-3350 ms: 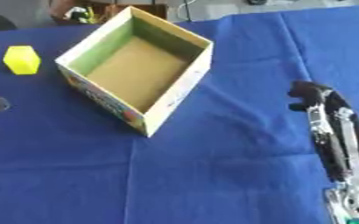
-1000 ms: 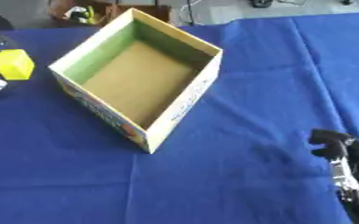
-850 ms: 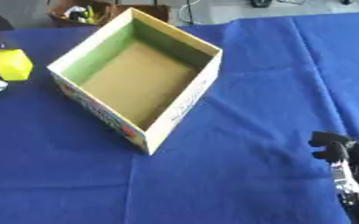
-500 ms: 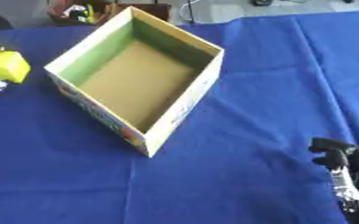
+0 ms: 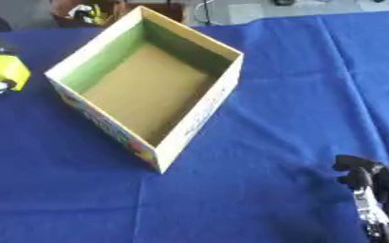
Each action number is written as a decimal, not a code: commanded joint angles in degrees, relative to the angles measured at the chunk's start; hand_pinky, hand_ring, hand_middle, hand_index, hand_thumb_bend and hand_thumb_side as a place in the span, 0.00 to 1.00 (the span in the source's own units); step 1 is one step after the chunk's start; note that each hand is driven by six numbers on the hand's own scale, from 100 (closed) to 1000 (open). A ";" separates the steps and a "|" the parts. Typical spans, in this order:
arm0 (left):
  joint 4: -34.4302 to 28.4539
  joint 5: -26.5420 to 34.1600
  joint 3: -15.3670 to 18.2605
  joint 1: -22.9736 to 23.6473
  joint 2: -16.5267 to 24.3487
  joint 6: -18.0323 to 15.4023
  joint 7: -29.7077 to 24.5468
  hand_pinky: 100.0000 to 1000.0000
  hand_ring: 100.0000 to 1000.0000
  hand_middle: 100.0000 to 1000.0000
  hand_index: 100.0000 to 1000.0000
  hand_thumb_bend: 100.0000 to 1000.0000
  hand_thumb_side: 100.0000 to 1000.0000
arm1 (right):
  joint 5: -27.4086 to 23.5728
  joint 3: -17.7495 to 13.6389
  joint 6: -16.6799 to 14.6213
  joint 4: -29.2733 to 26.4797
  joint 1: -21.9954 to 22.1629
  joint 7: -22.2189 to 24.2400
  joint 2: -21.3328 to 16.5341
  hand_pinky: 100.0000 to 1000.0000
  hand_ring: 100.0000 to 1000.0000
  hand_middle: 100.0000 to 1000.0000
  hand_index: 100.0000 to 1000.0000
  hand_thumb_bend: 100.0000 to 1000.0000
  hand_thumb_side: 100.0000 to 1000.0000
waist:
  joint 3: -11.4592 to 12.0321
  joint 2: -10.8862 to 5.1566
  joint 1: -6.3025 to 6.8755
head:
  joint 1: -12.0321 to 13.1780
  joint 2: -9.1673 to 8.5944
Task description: Pick up objects on the table and place them in the box.
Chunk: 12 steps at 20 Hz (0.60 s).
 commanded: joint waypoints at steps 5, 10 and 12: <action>0.22 2.44 0.35 -1.10 3.29 0.72 -6.07 0.81 0.95 0.94 1.00 0.27 0.43 | 0.15 0.08 0.02 -0.87 -0.23 0.41 -0.26 0.63 0.76 0.58 0.73 0.00 0.90 | 0.05 -0.96 0.31 | 0.12 -1.03; -0.78 4.42 0.33 -1.23 3.98 1.75 -9.57 0.82 0.96 0.98 1.00 0.45 0.55 | 0.30 0.10 0.27 -0.87 -0.15 0.38 -0.27 0.63 0.76 0.57 0.73 0.00 0.91 | 0.21 -0.85 0.61 | -0.08 -1.07; -1.05 3.46 0.01 -1.16 4.37 1.99 -9.74 0.82 0.96 0.98 1.00 0.45 0.55 | 0.21 0.25 0.29 -0.87 -0.25 0.38 -0.21 0.63 0.75 0.57 0.73 0.00 0.91 | 0.10 -0.68 0.82 | 0.11 -1.46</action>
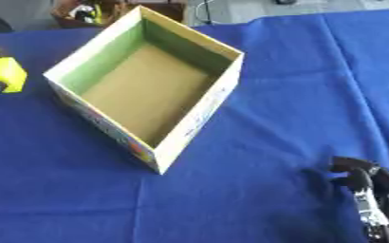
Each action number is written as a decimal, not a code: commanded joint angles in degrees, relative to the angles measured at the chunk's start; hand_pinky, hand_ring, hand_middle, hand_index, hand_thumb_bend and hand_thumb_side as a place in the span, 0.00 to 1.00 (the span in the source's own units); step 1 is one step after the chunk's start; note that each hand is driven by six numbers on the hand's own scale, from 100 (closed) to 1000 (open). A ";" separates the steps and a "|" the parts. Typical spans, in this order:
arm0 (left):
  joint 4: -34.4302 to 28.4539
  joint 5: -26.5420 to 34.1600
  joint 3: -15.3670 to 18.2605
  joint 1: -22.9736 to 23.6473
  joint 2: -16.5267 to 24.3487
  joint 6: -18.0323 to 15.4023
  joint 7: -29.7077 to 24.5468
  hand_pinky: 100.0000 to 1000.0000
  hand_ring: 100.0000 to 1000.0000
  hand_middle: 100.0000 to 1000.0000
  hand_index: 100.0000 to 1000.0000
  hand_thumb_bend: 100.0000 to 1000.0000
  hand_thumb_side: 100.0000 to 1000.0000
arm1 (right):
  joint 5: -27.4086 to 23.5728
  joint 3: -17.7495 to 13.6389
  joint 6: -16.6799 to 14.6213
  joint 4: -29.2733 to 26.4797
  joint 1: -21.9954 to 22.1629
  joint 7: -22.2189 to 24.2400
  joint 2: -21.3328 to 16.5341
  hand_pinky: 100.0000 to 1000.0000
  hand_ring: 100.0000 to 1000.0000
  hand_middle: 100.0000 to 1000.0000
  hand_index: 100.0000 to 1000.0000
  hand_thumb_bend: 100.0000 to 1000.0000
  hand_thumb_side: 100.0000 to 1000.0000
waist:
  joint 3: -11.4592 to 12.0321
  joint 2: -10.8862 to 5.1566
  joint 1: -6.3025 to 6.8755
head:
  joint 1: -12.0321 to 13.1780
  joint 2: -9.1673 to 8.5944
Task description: Pick up objects on the table and place them in the box.
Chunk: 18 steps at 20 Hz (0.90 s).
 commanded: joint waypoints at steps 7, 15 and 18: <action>-1.42 1.06 0.31 -1.20 2.23 -0.86 -1.72 0.76 0.90 0.90 1.00 0.40 0.52 | 0.24 -0.13 0.51 -0.75 -0.25 -0.26 -0.01 0.63 0.75 0.57 0.73 0.00 0.91 | -0.46 -0.54 0.48 | 0.17 -1.67; -0.87 0.33 0.15 -0.78 1.89 -1.05 0.22 0.67 0.82 0.79 1.00 0.37 0.47 | 0.40 -0.23 0.72 -0.75 -0.52 -0.50 0.20 0.63 0.75 0.57 0.73 0.00 0.92 | -1.13 -0.18 1.00 | 0.20 -1.92; -0.51 -0.47 0.13 -0.54 1.85 -0.93 0.76 0.53 0.70 0.73 0.97 0.27 0.37 | 0.11 -0.28 0.74 -0.75 -0.59 -0.58 0.24 0.63 0.75 0.57 0.73 0.00 0.93 | -1.25 -0.01 1.06 | 0.15 -2.04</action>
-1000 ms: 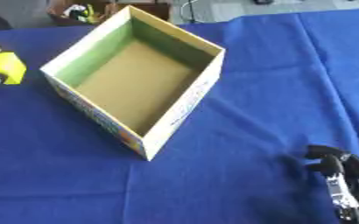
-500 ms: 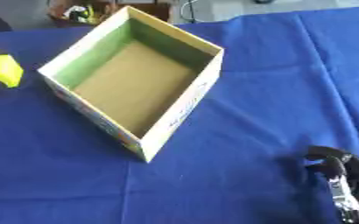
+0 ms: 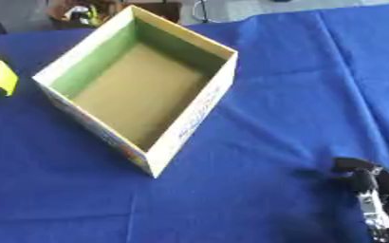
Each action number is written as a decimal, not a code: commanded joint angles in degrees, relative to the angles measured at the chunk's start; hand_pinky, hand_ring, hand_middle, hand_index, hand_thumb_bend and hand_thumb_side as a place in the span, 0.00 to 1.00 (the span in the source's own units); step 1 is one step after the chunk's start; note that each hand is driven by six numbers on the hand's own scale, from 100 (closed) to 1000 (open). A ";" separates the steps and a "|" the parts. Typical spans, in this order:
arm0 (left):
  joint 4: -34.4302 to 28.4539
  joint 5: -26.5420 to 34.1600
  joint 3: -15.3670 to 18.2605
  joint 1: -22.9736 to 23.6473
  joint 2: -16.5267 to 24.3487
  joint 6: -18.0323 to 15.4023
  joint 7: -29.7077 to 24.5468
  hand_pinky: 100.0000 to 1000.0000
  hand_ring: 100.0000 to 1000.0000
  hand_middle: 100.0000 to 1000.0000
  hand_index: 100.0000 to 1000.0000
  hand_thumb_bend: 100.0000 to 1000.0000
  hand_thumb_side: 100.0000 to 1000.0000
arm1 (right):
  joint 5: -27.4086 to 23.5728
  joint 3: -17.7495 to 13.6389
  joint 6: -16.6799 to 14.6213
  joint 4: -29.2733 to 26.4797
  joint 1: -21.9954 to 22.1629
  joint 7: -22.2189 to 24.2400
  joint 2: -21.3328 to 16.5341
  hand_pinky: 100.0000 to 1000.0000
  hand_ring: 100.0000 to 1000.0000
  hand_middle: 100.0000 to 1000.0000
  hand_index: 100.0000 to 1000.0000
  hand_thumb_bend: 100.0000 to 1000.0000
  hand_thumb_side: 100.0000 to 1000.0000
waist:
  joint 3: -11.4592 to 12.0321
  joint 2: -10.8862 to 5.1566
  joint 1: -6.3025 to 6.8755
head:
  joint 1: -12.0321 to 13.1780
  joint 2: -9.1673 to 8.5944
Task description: Pick up objects on the table and place them in the box.
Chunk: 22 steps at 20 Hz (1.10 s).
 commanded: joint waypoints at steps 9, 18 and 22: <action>0.82 1.90 0.34 -0.54 1.26 1.11 0.41 0.27 0.47 0.71 0.95 0.02 0.13 | -0.11 -0.53 0.60 0.00 0.28 -0.50 -0.32 0.63 0.75 0.57 0.73 0.00 0.94 | 0.05 -0.99 -0.08 | 0.00 -0.98; 0.10 3.73 0.52 -0.55 1.20 2.75 7.02 0.16 0.40 0.50 0.79 0.00 0.09 | 0.06 -0.52 1.03 0.00 0.56 -0.50 -0.19 0.63 0.75 0.57 0.73 0.00 0.94 | 0.16 -1.19 -0.26 | -0.10 -0.66; -0.04 2.98 0.41 -0.81 1.26 3.02 9.82 0.12 0.36 0.43 0.67 0.00 0.06 | 0.13 -0.55 1.26 0.00 0.73 -0.36 -0.21 0.63 0.75 0.57 0.72 0.00 0.94 | 0.37 -1.55 -0.41 | -0.09 -0.30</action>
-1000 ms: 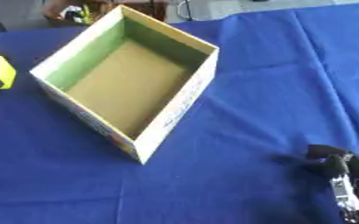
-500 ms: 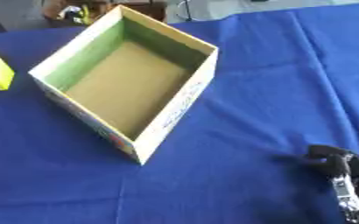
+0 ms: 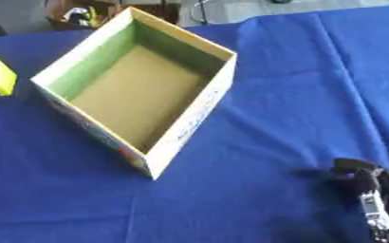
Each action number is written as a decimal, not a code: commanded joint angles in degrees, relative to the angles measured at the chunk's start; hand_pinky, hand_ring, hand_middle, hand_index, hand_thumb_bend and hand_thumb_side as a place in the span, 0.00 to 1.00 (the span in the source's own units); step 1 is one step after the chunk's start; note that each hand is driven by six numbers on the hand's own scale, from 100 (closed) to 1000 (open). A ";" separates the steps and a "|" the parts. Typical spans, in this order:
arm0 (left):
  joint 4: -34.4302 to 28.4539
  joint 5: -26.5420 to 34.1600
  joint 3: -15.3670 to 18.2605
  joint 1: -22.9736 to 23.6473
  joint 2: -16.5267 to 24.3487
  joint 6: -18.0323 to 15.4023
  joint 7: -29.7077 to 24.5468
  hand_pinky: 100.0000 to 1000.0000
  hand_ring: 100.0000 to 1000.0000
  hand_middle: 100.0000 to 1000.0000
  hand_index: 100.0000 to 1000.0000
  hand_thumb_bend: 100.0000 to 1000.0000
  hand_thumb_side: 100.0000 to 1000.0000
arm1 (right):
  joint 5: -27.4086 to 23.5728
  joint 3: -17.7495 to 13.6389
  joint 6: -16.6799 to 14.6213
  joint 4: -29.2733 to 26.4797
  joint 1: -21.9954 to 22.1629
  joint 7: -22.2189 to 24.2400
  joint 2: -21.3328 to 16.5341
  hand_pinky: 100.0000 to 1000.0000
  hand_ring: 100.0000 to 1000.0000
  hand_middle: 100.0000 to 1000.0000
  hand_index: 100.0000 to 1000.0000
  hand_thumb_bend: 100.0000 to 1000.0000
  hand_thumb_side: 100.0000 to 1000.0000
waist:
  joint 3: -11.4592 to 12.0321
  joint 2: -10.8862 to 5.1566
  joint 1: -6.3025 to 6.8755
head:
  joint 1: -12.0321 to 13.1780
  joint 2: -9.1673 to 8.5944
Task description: Pick up objects on the table and place them in the box.
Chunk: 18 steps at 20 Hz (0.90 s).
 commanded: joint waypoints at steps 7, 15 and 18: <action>-1.42 -1.00 0.38 -1.68 1.56 0.29 4.46 0.07 0.33 0.40 0.62 0.00 0.11 | -0.29 -0.58 0.85 0.03 1.05 0.20 -0.40 0.63 0.75 0.57 0.72 0.00 0.94 | 0.81 -2.99 -0.11 | -0.20 1.12; -4.25 -0.89 -0.63 -4.01 0.31 -0.88 7.11 0.03 0.30 0.36 0.59 0.00 0.21 | -1.51 -0.91 1.21 0.03 1.62 -0.04 -1.03 0.63 0.75 0.57 0.72 0.00 0.93 | 1.95 -5.94 0.02 | -1.08 4.01; -5.92 -0.69 -1.69 -5.87 -1.49 -1.47 7.44 0.01 0.29 0.35 0.59 0.00 0.21 | -2.27 -0.96 1.21 0.03 1.76 -0.09 -1.43 0.63 0.75 0.57 0.72 0.00 0.93 | 2.35 -7.19 -0.01 | -1.79 5.69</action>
